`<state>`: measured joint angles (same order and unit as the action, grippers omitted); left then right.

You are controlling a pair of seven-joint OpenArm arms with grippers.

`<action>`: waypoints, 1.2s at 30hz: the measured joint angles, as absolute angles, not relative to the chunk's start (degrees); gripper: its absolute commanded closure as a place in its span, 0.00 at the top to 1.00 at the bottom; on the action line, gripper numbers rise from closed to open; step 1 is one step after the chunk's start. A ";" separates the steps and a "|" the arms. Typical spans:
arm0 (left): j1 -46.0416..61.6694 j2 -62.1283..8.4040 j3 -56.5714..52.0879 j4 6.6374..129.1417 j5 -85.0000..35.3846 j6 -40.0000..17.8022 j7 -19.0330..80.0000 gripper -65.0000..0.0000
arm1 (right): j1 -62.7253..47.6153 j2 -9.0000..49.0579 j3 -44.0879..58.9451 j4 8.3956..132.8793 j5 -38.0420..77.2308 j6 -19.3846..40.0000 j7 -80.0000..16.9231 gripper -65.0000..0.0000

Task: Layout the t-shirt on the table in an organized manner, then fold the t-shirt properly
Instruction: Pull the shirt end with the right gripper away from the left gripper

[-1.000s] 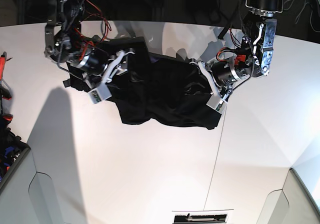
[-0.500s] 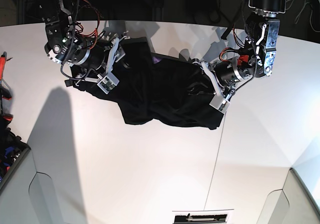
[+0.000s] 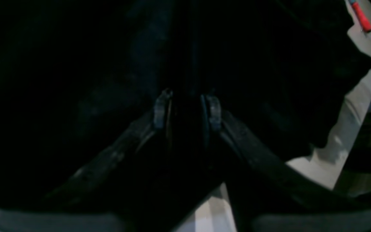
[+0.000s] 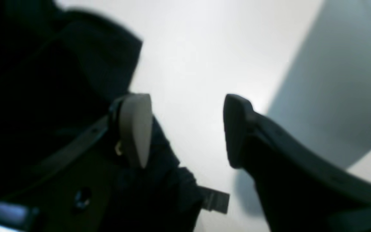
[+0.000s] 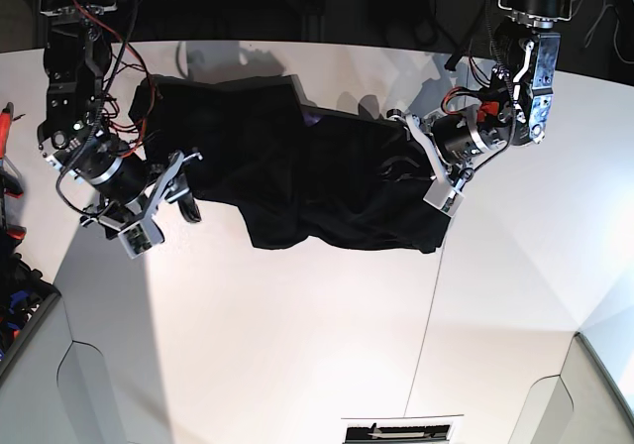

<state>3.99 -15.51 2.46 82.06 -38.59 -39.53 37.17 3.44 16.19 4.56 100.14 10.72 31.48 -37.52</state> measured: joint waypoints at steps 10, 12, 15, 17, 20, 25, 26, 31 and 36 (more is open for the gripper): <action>3.95 -15.62 2.46 82.08 -38.59 -39.57 37.17 0.23 | -1.54 19.07 5.04 100.14 21.04 31.14 -48.21 0.43; 3.95 -15.70 2.46 82.11 -38.59 -39.59 37.19 0.23 | -3.40 19.86 7.53 100.12 21.37 29.87 -48.25 0.43; 3.95 -15.73 2.46 82.13 -38.59 -39.68 37.19 0.23 | -6.37 19.77 14.87 100.12 27.75 30.09 -48.12 0.43; 3.97 -15.73 2.44 82.13 -38.57 -39.70 37.17 0.23 | -8.45 19.51 19.68 100.12 31.16 29.82 -48.18 0.43; 3.97 -15.75 2.44 82.13 -38.48 -39.70 37.10 0.23 | -11.03 17.91 23.73 100.14 32.25 29.87 -48.05 0.43; 3.97 -15.75 2.44 82.11 -38.96 -39.70 36.99 0.23 | -14.41 13.15 23.66 100.12 32.12 30.22 -46.02 0.43; 3.97 -15.75 2.46 82.11 -38.98 -39.70 36.99 0.23 | -14.39 12.34 23.66 100.12 31.64 30.22 -45.30 0.43; 3.99 -15.73 2.46 82.11 -39.00 -39.70 36.97 0.23 | -14.28 10.11 23.66 100.03 28.60 30.22 -41.95 0.43; 3.99 -15.73 2.46 82.11 -39.18 -39.70 36.99 0.23 | -13.82 10.13 23.68 98.74 24.36 29.52 -41.21 0.47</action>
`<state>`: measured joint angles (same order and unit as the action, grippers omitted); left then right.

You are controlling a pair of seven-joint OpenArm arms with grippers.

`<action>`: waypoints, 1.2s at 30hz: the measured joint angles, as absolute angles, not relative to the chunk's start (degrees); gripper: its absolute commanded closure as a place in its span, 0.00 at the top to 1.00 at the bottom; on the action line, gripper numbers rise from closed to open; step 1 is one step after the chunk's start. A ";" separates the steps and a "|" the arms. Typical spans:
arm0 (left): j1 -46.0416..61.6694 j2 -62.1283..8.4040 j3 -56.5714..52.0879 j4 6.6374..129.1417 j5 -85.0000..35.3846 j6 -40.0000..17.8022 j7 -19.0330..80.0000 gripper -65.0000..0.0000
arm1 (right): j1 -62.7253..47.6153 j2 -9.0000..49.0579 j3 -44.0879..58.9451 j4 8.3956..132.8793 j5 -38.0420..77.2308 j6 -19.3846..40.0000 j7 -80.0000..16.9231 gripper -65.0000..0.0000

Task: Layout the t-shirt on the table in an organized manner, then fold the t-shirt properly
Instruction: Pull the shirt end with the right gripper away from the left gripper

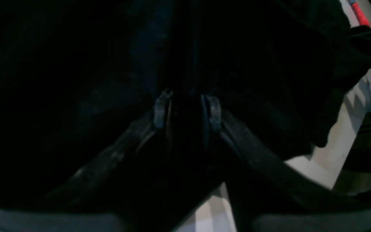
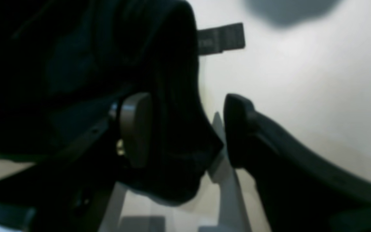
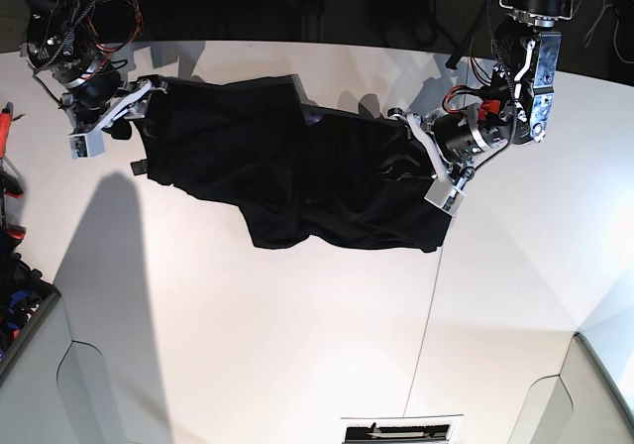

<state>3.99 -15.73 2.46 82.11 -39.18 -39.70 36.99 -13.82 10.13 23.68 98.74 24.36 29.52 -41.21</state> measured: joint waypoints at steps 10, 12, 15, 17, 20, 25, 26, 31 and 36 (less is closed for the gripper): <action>4.10 -15.73 2.46 82.11 -39.53 -39.68 37.01 0.23 | -9.93 10.15 23.75 89.56 30.30 30.55 -38.54 0.47; 4.10 -15.70 2.46 82.11 -39.55 -39.68 36.99 0.23 | -9.85 9.47 23.75 88.97 32.60 31.59 -39.05 0.47; 4.10 -15.55 2.44 82.11 -39.55 -39.68 36.99 0.23 | -10.15 6.50 23.88 89.93 34.74 32.64 -41.12 0.47; 4.10 -15.55 2.44 82.11 -39.53 -39.68 36.99 0.23 | -10.15 3.53 23.86 90.61 35.18 32.64 -41.39 0.47; 4.12 -15.55 2.44 82.11 -39.57 -39.68 36.99 0.23 | -10.15 1.08 23.73 90.85 35.97 32.82 -41.82 0.38; 4.29 -14.81 2.42 82.08 -43.11 -39.57 37.91 0.23 | -8.80 2.44 23.64 90.87 29.17 33.34 -39.66 0.00; 4.29 -14.11 2.33 82.08 -44.01 -39.51 39.00 0.23 | -8.51 3.46 23.70 90.85 28.62 32.93 -39.72 0.00; 4.60 -12.08 2.59 85.65 -47.77 -39.35 41.25 0.23 | -8.73 10.55 30.59 90.67 27.33 31.94 -40.86 0.00; 4.27 -12.16 2.44 97.62 -54.63 -39.29 46.70 0.23 | -8.58 14.83 36.75 90.63 30.24 31.94 -41.82 0.00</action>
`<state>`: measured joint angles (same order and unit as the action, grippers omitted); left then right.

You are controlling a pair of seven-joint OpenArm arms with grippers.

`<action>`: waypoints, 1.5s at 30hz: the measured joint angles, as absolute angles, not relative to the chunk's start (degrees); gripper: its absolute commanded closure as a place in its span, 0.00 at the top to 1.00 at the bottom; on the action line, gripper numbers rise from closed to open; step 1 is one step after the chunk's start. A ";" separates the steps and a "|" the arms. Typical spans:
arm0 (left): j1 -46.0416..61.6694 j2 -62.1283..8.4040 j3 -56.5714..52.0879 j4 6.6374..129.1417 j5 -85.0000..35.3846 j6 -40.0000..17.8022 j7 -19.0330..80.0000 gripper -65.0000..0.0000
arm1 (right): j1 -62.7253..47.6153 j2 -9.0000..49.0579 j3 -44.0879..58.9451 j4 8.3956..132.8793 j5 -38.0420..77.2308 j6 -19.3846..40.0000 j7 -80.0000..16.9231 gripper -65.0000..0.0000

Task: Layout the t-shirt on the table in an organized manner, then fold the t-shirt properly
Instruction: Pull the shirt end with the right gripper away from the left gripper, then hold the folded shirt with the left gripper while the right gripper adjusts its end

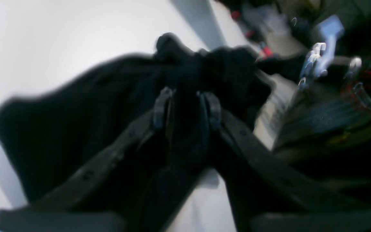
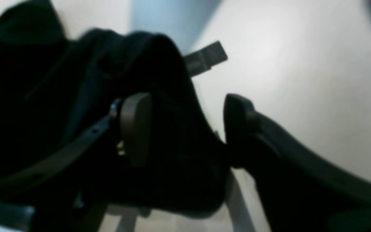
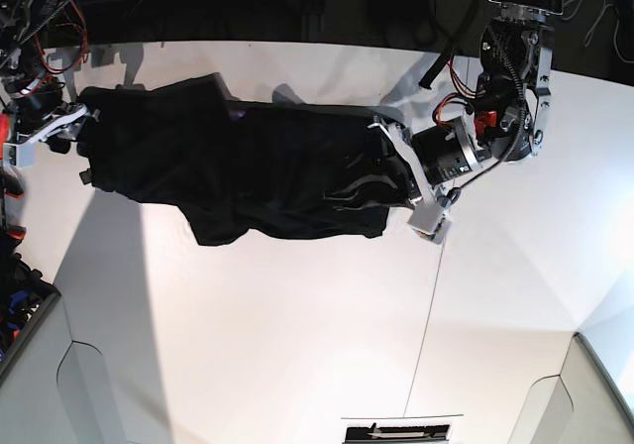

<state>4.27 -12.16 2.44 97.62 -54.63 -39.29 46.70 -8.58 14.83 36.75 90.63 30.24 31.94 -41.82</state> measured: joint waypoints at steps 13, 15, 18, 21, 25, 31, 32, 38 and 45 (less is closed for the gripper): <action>6.98 -16.93 1.83 94.08 -38.19 -39.44 40.47 0.23 | -8.58 17.32 37.39 90.63 35.38 31.94 -42.09 0.00; 6.90 -18.11 -0.40 93.73 -38.50 -39.48 39.77 0.23 | -8.58 17.30 37.39 90.63 35.38 31.94 -42.11 0.00; 6.81 -17.98 -3.55 93.73 -40.73 -39.48 39.59 0.23 | -8.58 17.30 37.39 90.63 35.35 31.94 -42.09 0.52; 6.81 -17.93 -4.05 93.73 -40.84 -39.48 39.59 0.23 | -8.54 17.32 37.36 90.45 35.38 31.94 -42.06 0.63; 6.83 -17.96 -3.92 93.73 -39.62 -39.48 39.62 0.23 | -8.56 17.47 32.88 87.22 31.20 32.08 -40.62 0.63; 6.81 -17.96 -3.95 93.73 -38.37 -39.48 39.59 0.23 | -8.56 17.47 25.21 84.66 26.98 32.12 -32.10 0.61; 6.83 -17.96 -3.95 93.73 -38.39 -39.48 40.07 0.23 | -8.56 17.45 24.80 85.17 26.70 32.12 -32.21 0.51; 7.49 -17.93 -3.95 93.73 -38.44 -39.48 40.47 0.23 | -8.71 17.45 24.80 91.11 25.63 31.55 -33.45 0.00; 7.44 -17.96 -3.92 93.73 -42.19 -39.48 40.45 0.23 | -8.71 17.45 25.02 95.57 29.56 31.70 -37.30 0.00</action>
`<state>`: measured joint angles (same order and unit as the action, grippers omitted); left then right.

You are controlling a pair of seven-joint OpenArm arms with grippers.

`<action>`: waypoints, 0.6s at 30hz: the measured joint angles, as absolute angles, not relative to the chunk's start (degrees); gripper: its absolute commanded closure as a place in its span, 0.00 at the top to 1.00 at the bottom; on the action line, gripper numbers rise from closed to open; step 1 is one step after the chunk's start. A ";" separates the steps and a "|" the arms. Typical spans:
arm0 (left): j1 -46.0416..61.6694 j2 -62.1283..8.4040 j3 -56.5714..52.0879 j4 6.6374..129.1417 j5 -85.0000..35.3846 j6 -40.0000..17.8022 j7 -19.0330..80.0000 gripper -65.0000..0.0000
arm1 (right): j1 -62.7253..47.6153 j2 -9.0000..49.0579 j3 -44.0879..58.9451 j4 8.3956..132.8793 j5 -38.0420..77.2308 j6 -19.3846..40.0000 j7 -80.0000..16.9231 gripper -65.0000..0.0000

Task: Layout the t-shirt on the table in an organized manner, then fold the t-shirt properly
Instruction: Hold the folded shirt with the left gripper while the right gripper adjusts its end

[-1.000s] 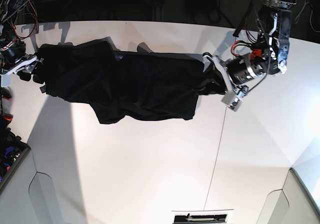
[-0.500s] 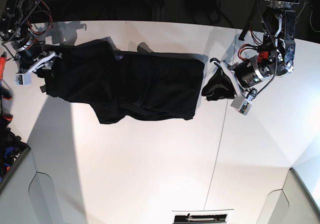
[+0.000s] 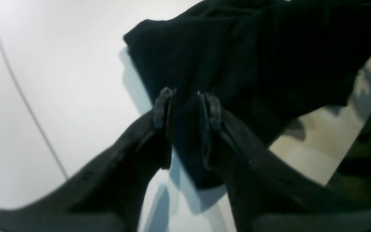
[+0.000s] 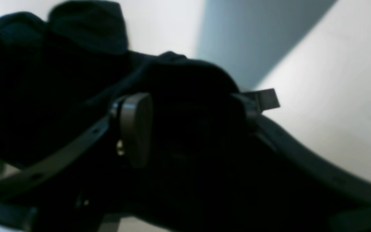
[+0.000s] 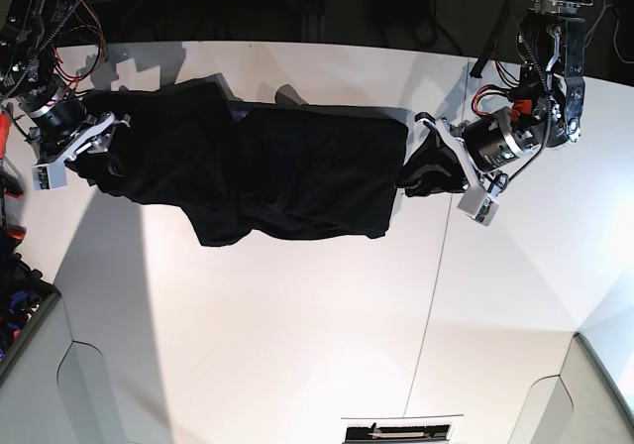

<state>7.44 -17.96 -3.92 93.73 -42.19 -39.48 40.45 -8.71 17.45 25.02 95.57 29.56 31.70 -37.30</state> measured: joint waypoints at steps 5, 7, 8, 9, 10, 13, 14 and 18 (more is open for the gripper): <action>7.46 -17.96 -3.95 93.73 -42.76 -39.48 40.45 0.23 | -8.67 17.47 25.02 95.57 30.02 31.70 -36.01 0.00; 7.46 -17.96 -3.92 93.73 -43.24 -39.48 40.47 0.23 | -8.67 17.47 25.02 95.57 30.02 31.70 -36.01 0.00; 7.46 -17.96 -3.95 93.73 -43.22 -39.48 40.47 0.23 | -8.67 17.45 25.02 95.57 30.02 31.68 -36.01 0.00; 7.46 -17.96 -3.95 93.73 -43.20 -39.48 40.47 0.23 | -8.67 17.45 25.02 95.57 30.02 31.70 -36.01 0.00; 7.46 -17.96 -3.95 93.73 -43.22 -39.48 40.47 0.23 | -8.67 17.45 25.02 95.57 30.02 31.70 -36.01 0.00; 7.46 -17.96 -3.95 93.73 -43.20 -39.48 40.47 0.23 | -8.64 17.47 25.02 95.57 30.04 31.70 -36.01 0.00; 7.46 -17.96 -3.92 93.73 -43.20 -39.48 40.49 0.23 | -8.60 17.45 25.02 95.57 30.96 31.68 -36.01 0.00; 7.46 -17.96 -3.95 93.73 -43.20 -39.48 40.49 0.23 | -8.56 17.45 25.02 95.64 38.68 31.68 -35.99 0.00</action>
